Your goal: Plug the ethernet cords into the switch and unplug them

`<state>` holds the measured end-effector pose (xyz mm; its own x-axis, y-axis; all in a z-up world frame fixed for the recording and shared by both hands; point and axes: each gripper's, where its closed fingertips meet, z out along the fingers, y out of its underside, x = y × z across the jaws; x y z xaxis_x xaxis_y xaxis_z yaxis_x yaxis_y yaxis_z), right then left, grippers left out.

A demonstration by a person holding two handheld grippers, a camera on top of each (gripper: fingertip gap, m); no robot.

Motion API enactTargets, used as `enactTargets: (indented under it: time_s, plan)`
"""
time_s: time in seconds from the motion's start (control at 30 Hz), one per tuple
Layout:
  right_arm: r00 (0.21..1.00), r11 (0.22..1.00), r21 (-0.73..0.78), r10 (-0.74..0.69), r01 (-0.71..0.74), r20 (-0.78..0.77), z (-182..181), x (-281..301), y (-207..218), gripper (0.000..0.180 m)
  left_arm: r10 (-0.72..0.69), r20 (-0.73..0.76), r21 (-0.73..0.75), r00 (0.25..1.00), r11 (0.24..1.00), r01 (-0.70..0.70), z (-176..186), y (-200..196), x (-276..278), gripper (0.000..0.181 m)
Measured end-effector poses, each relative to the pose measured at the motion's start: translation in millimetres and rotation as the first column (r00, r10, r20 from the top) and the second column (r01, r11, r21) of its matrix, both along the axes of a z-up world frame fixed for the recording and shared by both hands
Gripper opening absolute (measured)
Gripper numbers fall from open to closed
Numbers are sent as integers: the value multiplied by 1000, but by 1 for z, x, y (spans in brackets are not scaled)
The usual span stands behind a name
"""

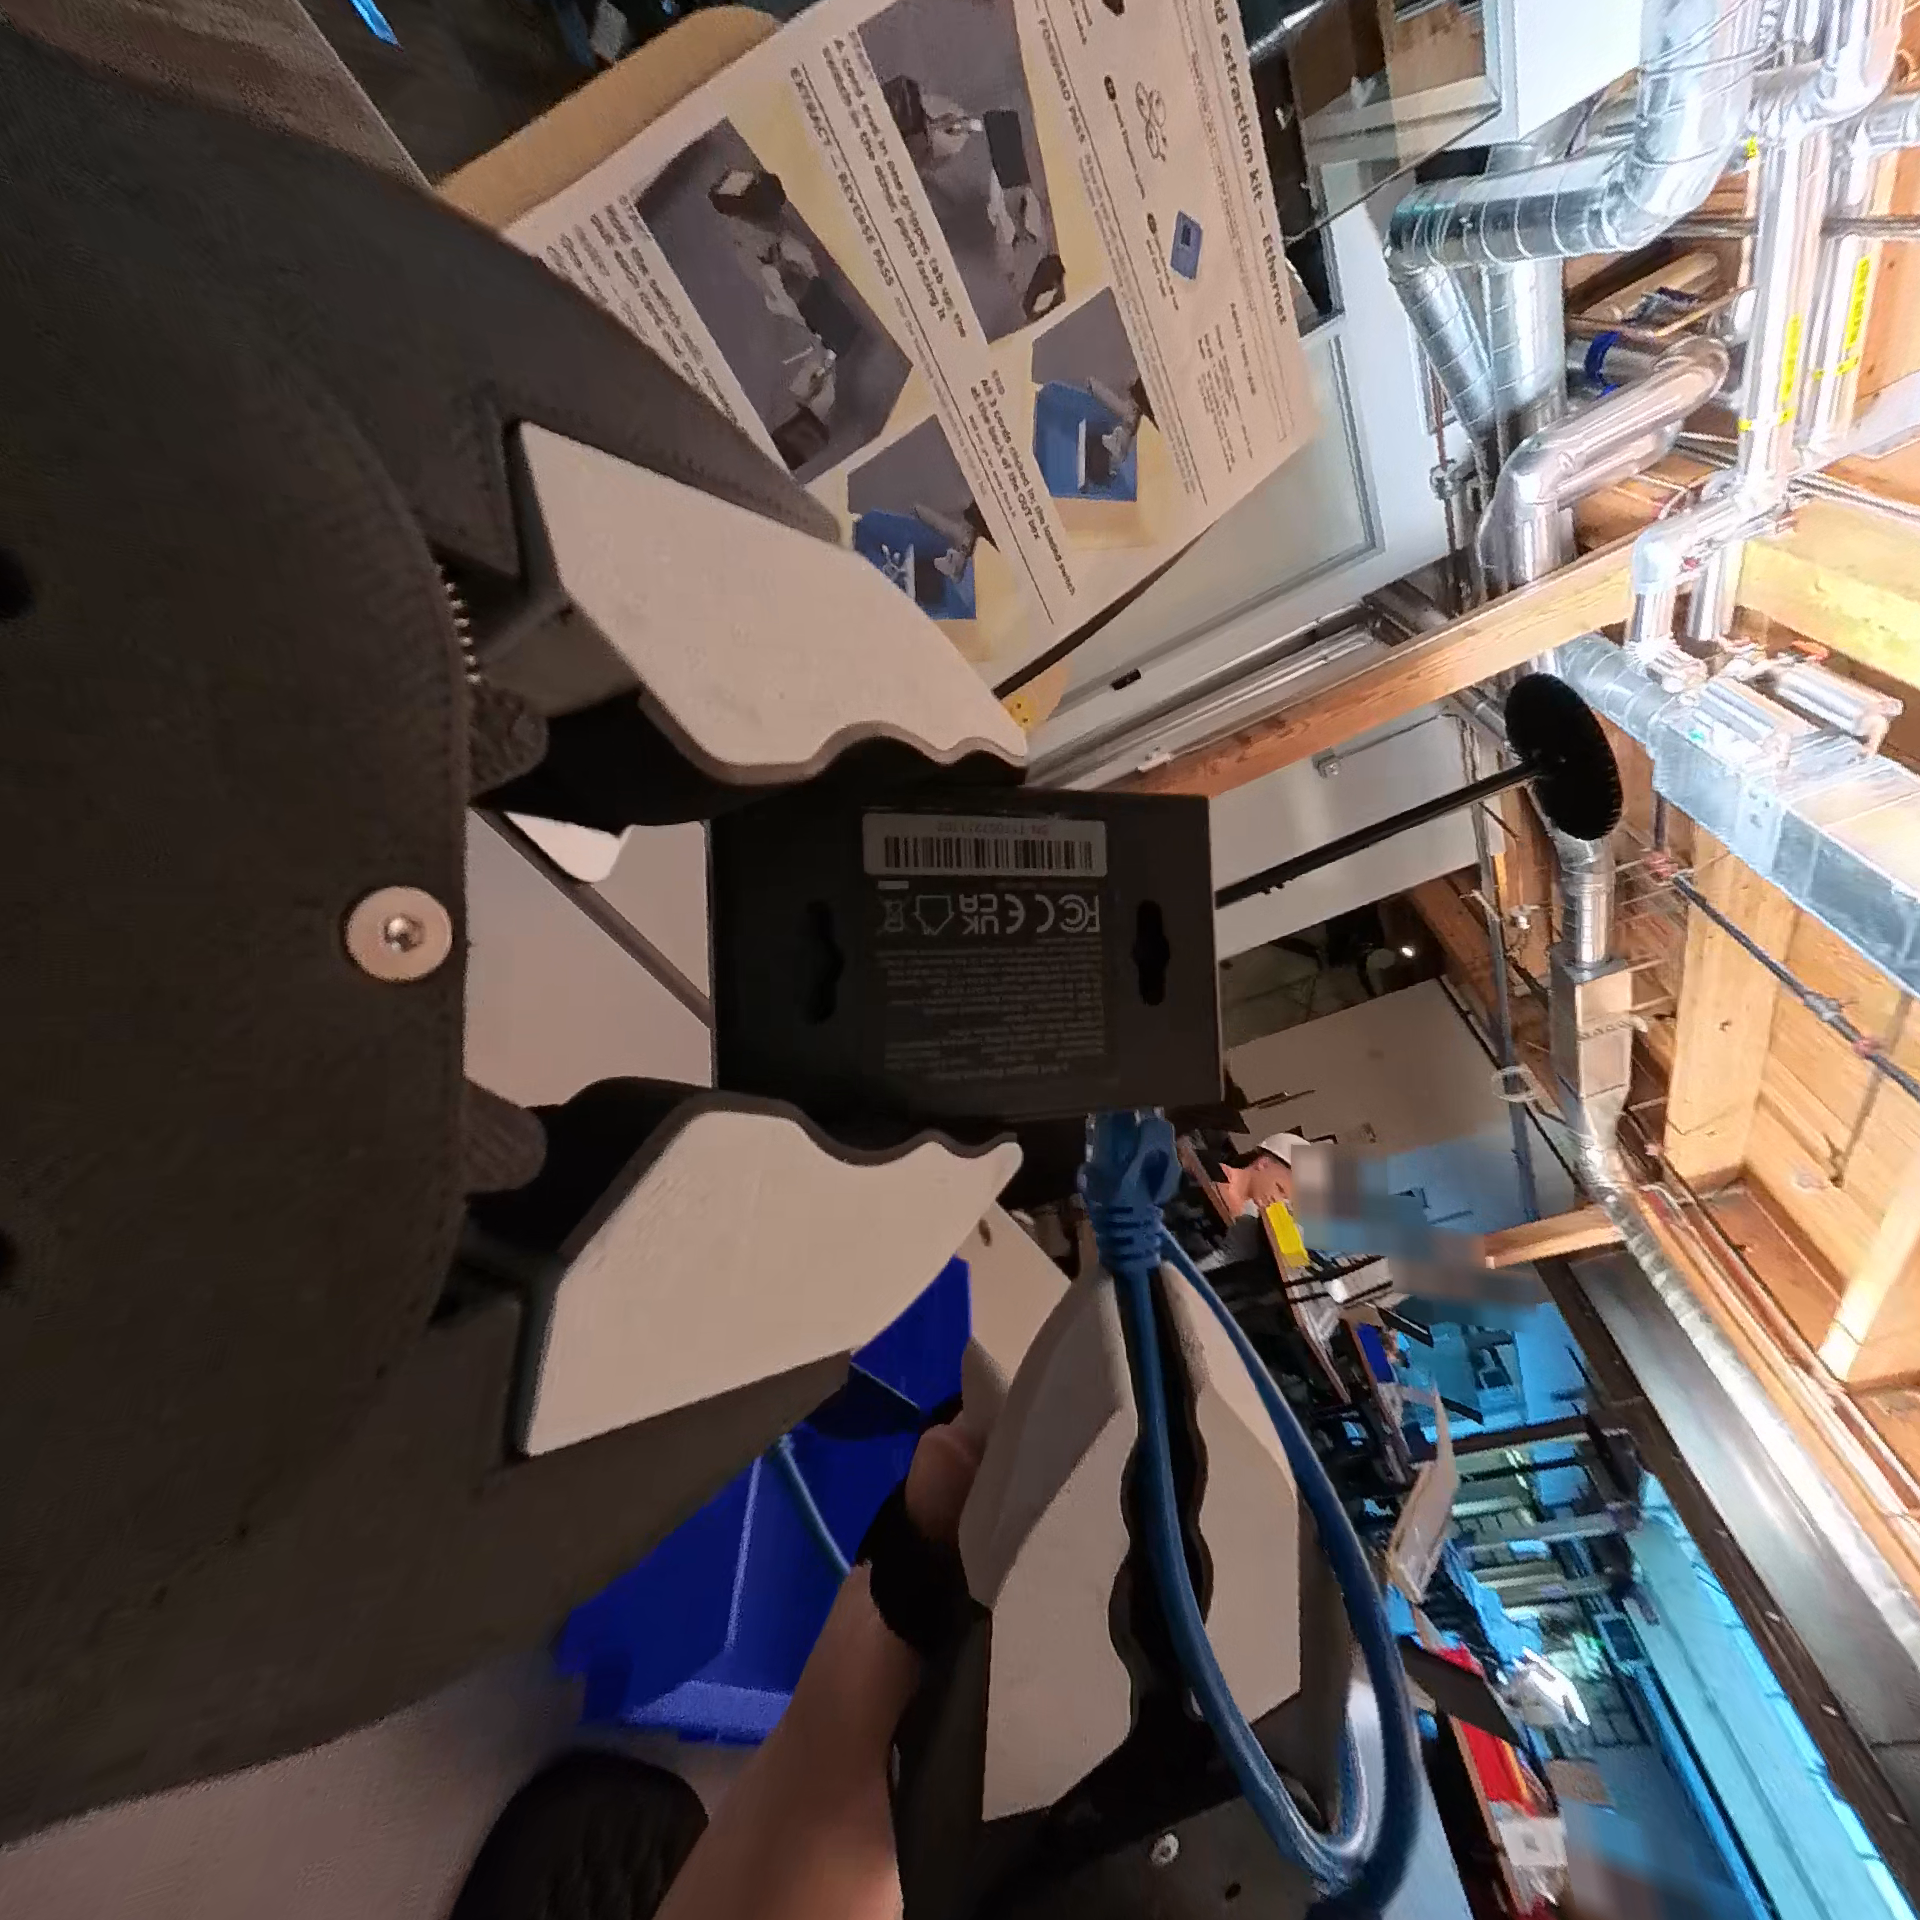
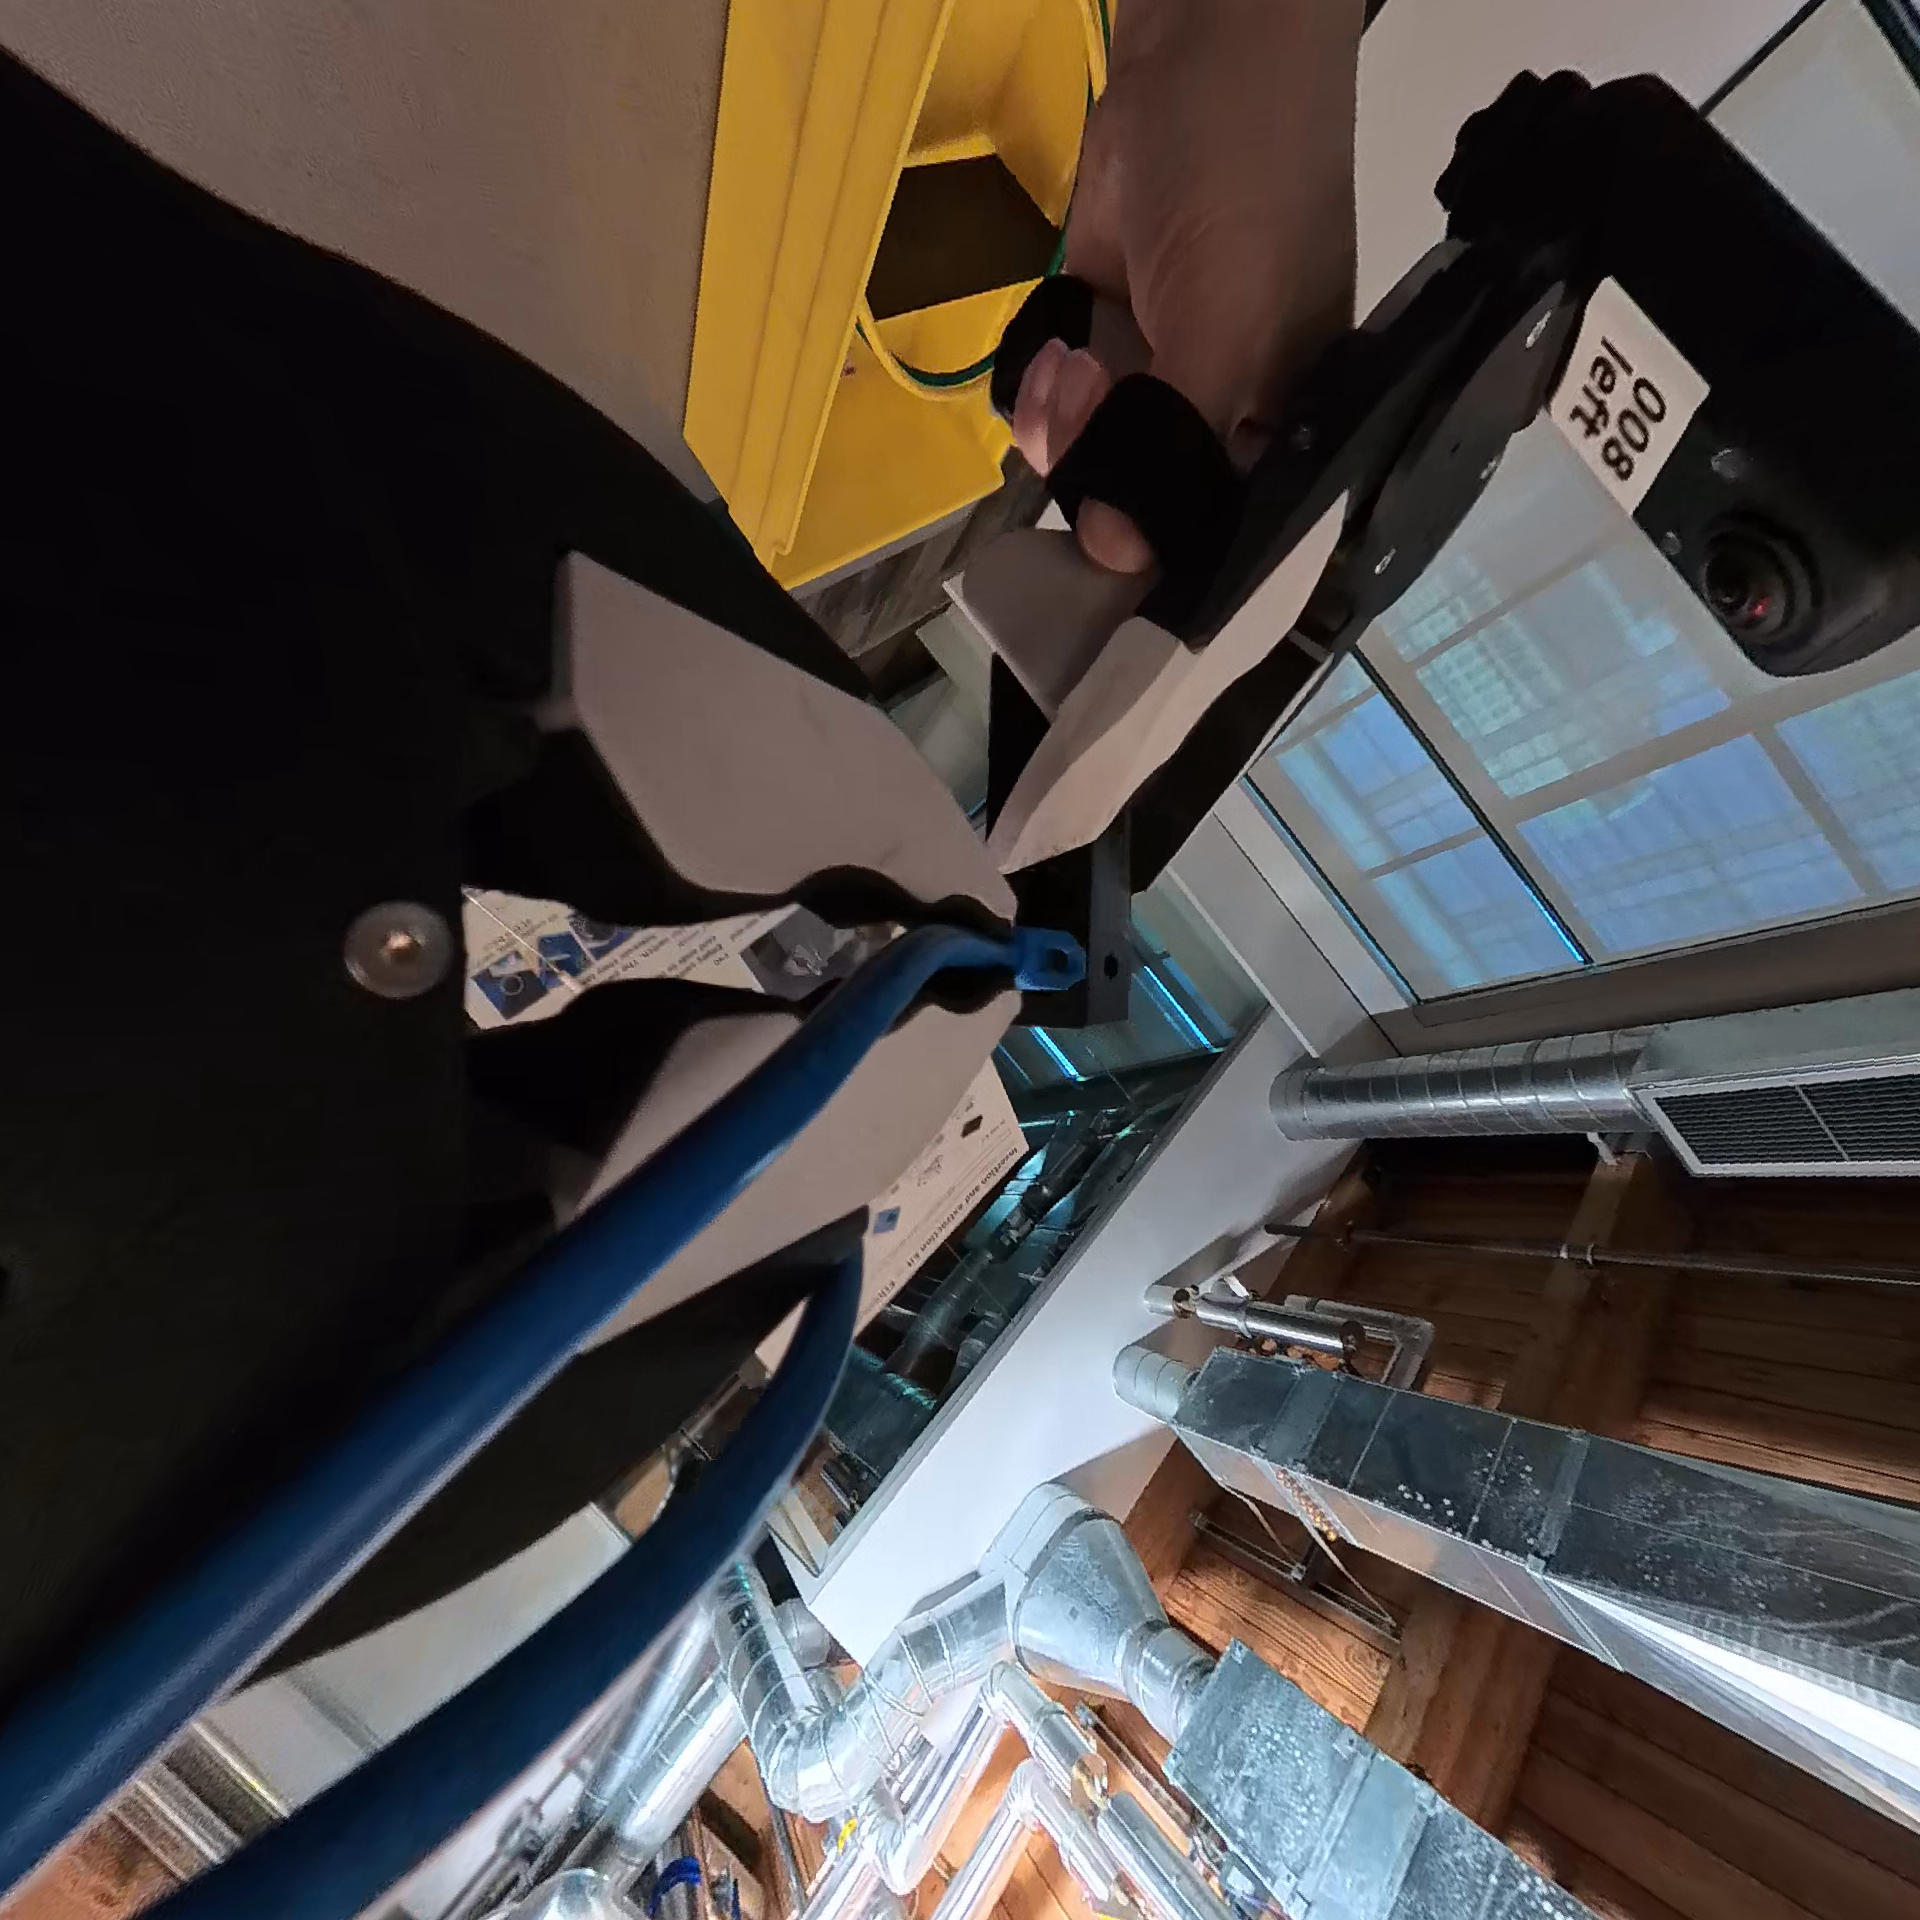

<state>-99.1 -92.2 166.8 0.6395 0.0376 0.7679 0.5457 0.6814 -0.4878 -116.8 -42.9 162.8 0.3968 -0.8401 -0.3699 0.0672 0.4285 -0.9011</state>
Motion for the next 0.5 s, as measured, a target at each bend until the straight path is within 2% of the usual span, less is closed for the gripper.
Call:
enactTargets:
  time_s: [0.07, 0.1, 0.17, 0.2, 0.27, 0.33, 0.4, 0.43, 0.47, 0.5]
  plan:
    - [999, 997, -77, -6, 2, -46, -5, 3, 15, 6, 64, -65, -63, 996, 996, -68, -8, 17, 1, 60]
    - [996, 986, -164, -2, -13, -93, -11, 5, 28, 7, 102, -100, -86, 990, 990, -111, -13, 29, -1, 61]
    - [980, 934, -348, 17, -86, -196, -28, 6, 52, 13, 180, -140, -129, 974, 972, -198, -22, 53, -8, 61]
    - [968, 882, -453, 12, -130, -252, -39, 6, 62, 14, 217, -144, -164, 966, 957, -239, -26, 65, -14, 61]
    - [942, 710, -669, -23, -222, -336, -64, 6, 75, 26, 274, -145, -236, 951, 924, -302, -32, 88, -28, 61]
    - [928, 424, -837, 18, -345, -373, -92, -6, 65, 23, 276, -206, -325, 939, 886, -332, -48, 103, -32, 60]
    - [915, 129, -907, 116, -400, -386, -107, -16, 34, 10, 284, -280, -363, 917, 853, -375, -68, 114, -28, 61]
    - [906, 16, -918, 165, -397, -389, -111, -17, 14, 9, 305, -330, -342, 893, 843, -414, -80, 119, -25, 60]
    - [904, -51, -930, 224, -363, -365, -114, -16, -5, 6, 338, -380, -298, 861, 836, -460, -91, 124, -23, 60]
    - [910, -66, -950, 272, -306, -312, -118, -11, -19, 4, 370, -430, -244, 824, 831, -500, -102, 129, -20, 60]
